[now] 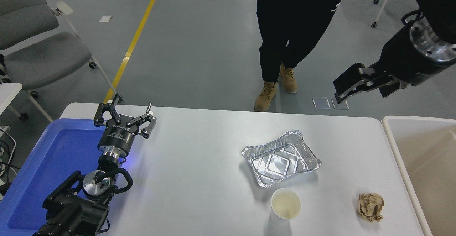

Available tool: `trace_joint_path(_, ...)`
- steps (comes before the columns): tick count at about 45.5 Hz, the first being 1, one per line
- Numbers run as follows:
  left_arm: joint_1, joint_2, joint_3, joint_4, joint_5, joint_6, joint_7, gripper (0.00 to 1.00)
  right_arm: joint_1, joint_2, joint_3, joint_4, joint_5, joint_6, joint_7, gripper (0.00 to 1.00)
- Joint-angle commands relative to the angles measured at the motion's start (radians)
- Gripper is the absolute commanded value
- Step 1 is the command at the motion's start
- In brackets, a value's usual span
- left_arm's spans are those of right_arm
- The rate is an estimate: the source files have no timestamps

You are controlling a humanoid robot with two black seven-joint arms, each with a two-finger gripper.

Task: Pick up paper cup place in dustbin

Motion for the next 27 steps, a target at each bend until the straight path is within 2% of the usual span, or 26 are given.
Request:
trace_joint_path(1, 0.0, 0.0, 0.0, 0.0, 0.0, 0.001, 0.0, 0.99, 0.033, 0.06, 0.002, 0.023, 0.115, 0.018, 0.0, 1.0)
trace_joint_path(12, 0.0, 0.0, 0.0, 0.0, 0.0, 0.001, 0.0, 0.99, 0.027, 0.129, 0.006, 0.021, 0.129, 0.016, 0.001, 1.0)
trace_joint_path(27, 0.0, 0.0, 0.0, 0.0, 0.0, 0.001, 0.0, 0.99, -0.02, 0.137, 0.025, 0.021, 0.181, 0.009, 0.001, 1.0)
